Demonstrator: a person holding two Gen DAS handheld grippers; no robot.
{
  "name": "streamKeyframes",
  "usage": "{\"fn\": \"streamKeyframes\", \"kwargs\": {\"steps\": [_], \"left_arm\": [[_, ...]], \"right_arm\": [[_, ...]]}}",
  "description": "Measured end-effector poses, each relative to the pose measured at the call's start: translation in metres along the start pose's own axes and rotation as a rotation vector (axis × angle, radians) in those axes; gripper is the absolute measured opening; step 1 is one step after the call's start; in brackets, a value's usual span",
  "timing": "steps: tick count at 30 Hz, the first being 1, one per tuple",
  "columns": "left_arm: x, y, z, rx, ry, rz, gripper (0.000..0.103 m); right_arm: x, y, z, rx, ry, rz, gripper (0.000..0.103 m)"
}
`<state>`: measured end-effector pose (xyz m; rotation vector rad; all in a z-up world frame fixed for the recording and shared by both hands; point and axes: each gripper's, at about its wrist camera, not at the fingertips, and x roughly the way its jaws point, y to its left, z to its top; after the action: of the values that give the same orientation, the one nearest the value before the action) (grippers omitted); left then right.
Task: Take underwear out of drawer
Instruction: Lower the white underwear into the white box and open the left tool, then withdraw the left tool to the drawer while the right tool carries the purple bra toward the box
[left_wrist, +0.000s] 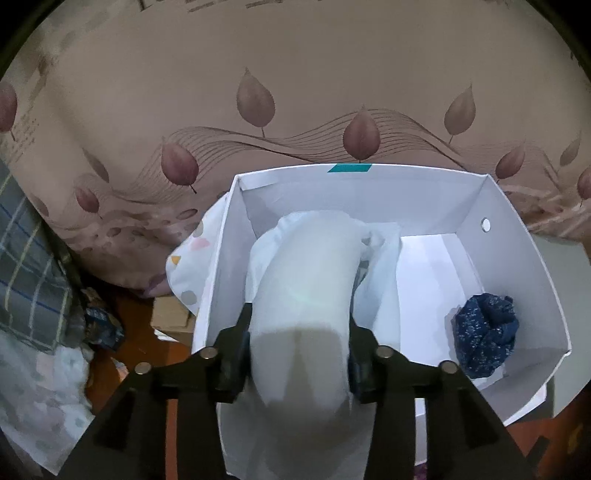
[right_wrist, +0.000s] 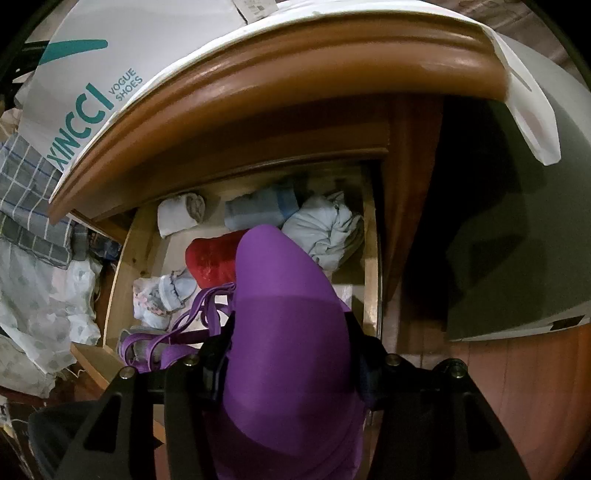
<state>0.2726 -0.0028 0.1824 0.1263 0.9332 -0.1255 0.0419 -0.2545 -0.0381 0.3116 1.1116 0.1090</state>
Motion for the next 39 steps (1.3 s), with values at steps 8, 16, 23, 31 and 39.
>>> {"fn": "streamKeyframes", "kwargs": {"steps": [8,16,23,31,39], "left_arm": [[-0.025,0.003,-0.012,0.009,-0.06,-0.016,0.052],[-0.064,0.001,-0.032,0.068,-0.13,-0.001,0.067],[-0.103,0.01,-0.08,0.069,-0.204,0.043,0.071],[-0.114,0.04,-0.157,-0.071,-0.26,0.115,0.08],[-0.057,0.069,-0.217,-0.193,-0.132,0.169,0.081]], "right_arm": [[0.004,0.002,0.0,-0.016,0.004,-0.018,0.053],[0.005,0.006,0.0,-0.039,0.001,-0.034,0.053],[0.004,0.007,-0.002,-0.044,-0.007,-0.052,0.053],[-0.003,0.013,-0.002,-0.068,-0.031,-0.076,0.053],[-0.033,0.021,-0.004,-0.082,-0.061,-0.072,0.053]]}}
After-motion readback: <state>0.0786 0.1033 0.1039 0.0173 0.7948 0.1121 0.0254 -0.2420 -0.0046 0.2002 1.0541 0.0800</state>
